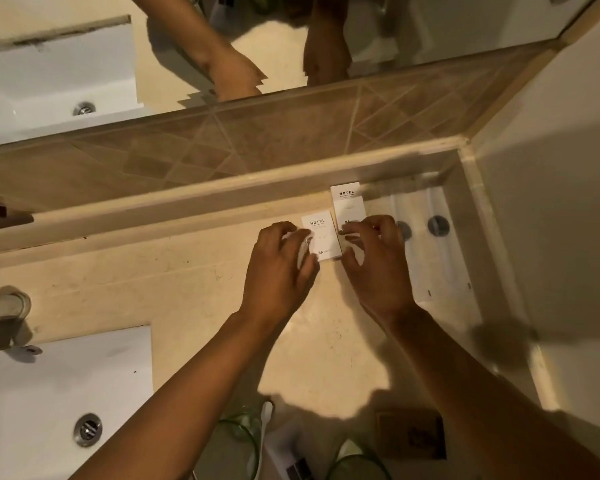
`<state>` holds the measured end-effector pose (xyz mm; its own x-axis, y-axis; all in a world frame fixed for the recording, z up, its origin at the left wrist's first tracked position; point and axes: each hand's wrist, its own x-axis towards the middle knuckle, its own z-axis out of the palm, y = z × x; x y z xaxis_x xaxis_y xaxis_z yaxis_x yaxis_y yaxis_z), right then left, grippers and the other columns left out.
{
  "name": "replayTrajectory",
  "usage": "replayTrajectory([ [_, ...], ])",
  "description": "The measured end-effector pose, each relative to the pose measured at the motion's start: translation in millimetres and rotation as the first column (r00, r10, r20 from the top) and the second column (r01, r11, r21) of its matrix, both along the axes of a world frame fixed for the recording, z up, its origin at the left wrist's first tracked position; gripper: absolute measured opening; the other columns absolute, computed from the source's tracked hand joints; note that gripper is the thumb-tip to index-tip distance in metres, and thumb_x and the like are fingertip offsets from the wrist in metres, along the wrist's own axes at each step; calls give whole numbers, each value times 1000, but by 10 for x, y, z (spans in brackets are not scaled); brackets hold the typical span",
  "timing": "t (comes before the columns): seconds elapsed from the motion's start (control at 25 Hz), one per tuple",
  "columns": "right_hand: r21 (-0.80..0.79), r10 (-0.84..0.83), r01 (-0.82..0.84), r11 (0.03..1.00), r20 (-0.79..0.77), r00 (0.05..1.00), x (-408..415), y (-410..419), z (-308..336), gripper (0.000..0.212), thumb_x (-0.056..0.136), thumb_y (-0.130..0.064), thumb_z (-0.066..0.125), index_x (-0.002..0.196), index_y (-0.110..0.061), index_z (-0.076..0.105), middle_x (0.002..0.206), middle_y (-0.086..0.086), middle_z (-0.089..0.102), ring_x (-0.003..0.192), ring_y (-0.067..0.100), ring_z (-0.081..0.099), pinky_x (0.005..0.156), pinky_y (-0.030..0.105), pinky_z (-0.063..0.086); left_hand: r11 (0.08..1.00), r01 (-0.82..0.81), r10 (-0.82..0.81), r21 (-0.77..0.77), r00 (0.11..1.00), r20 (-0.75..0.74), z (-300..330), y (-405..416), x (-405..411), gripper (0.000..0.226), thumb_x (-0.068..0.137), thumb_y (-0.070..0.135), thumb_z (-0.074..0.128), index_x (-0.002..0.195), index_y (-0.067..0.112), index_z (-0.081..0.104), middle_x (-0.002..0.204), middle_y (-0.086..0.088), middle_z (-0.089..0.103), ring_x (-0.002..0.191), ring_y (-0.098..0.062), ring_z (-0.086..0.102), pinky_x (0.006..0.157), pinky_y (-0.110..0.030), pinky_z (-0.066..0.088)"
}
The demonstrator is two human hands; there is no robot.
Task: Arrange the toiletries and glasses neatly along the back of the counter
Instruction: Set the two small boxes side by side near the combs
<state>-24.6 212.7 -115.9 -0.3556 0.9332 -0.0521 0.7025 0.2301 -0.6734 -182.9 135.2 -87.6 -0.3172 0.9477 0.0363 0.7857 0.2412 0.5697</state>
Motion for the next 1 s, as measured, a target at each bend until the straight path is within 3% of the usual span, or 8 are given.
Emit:
replayTrajectory([
  [0.08,30,-16,14,999,51,999,3,138,30,38,90,-18,65,126,-31,57,134,-5,43,125,20,42,100,43,51,991,132,-133,-18,981,-141,-106,-18,-25,41,90,28,73,128,13,67,133,-16,58,123,-34,54,97,-41,48],
  [0.2,9,64,-65,998,90,994,-50,297,33,41,92,-15,65,131,-26,58,144,-3,41,132,20,40,104,43,49,978,195,-206,-74,957,-205,-221,79,-23,41,90,27,72,129,18,68,136,-18,59,126,-37,55,101,-46,46],
  [0.44,-5,101,-101,995,109,989,-94,392,-33,36,94,-14,63,130,-22,63,147,-2,42,133,20,43,105,39,49,978,204,-208,-41,968,-139,-301,261,-67,33,91,12,68,124,9,71,134,-24,61,121,-42,61,99,-48,52],
  [0.76,-14,79,-78,997,124,989,-121,397,-37,37,94,-15,66,129,-25,63,146,-4,42,131,20,46,103,37,51,983,179,-181,-33,981,-77,-321,409,-72,32,91,10,66,122,6,69,138,-25,58,126,-42,59,103,-44,52],
  [1.0,-30,85,-81,996,141,986,-139,404,26,37,93,-18,66,129,-25,61,146,-2,40,130,21,46,102,40,52,984,174,-177,-40,981,-78,-291,414,-82,38,87,9,67,125,6,64,138,-24,55,126,-42,55,98,-50,53],
])
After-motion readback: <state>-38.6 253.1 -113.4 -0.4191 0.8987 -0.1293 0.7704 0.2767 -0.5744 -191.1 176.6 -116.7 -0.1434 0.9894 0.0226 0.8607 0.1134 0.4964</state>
